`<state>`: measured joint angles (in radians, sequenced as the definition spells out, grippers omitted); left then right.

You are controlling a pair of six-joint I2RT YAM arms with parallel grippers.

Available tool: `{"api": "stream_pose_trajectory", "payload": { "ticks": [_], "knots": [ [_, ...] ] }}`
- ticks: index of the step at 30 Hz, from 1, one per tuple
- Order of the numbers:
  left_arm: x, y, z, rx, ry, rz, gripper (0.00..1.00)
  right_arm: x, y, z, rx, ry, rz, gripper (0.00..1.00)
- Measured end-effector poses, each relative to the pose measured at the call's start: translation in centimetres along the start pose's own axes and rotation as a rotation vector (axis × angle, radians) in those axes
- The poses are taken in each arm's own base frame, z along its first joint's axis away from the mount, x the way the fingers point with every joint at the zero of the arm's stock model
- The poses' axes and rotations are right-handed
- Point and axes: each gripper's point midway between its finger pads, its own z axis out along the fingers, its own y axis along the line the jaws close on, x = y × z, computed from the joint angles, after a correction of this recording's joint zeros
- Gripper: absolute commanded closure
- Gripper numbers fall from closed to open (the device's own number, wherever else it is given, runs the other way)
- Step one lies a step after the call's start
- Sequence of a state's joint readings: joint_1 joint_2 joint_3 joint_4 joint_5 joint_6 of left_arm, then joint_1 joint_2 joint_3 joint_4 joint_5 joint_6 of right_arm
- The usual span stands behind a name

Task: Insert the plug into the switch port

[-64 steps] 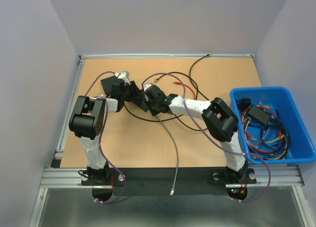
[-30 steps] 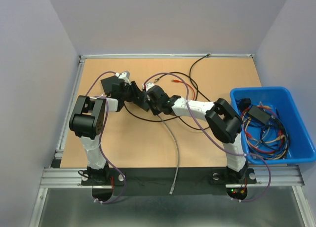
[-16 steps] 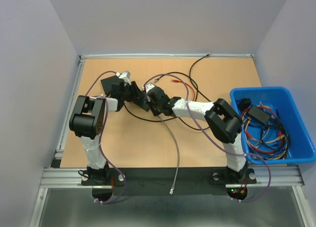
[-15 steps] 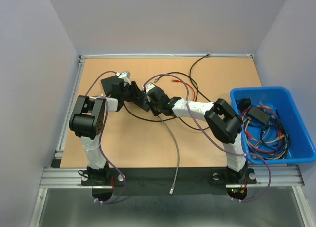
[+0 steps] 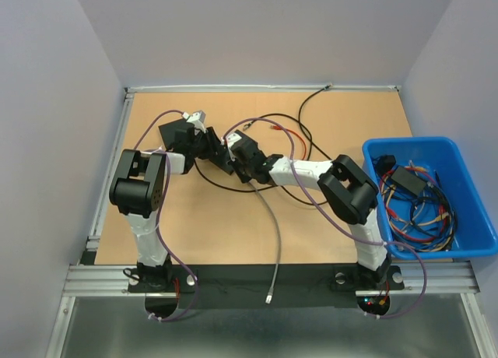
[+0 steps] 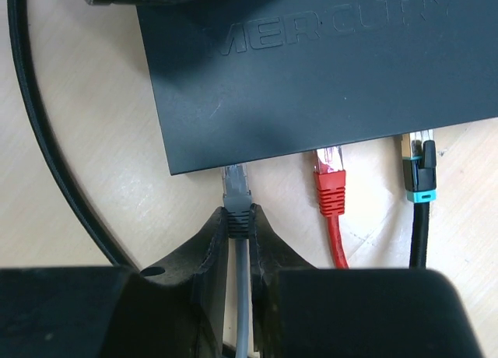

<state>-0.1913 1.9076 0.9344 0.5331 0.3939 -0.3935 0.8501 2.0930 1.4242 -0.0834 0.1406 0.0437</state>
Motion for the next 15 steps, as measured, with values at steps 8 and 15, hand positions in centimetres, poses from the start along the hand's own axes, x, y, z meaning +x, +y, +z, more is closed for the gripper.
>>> {"api": "stream_pose_trajectory", "payload": {
  "ticks": [8, 15],
  "knots": [
    [-0.47, 0.37, 0.12, -0.003, -0.009, 0.004, 0.44, -0.48, 0.18, 0.42, -0.012, -0.027, -0.017, 1.0],
    [-0.46, 0.4, 0.12, -0.003, -0.009, 0.004, 0.44, -0.52, 0.16, 0.44, -0.011, -0.028, -0.021, 1.0]
  ]
}}
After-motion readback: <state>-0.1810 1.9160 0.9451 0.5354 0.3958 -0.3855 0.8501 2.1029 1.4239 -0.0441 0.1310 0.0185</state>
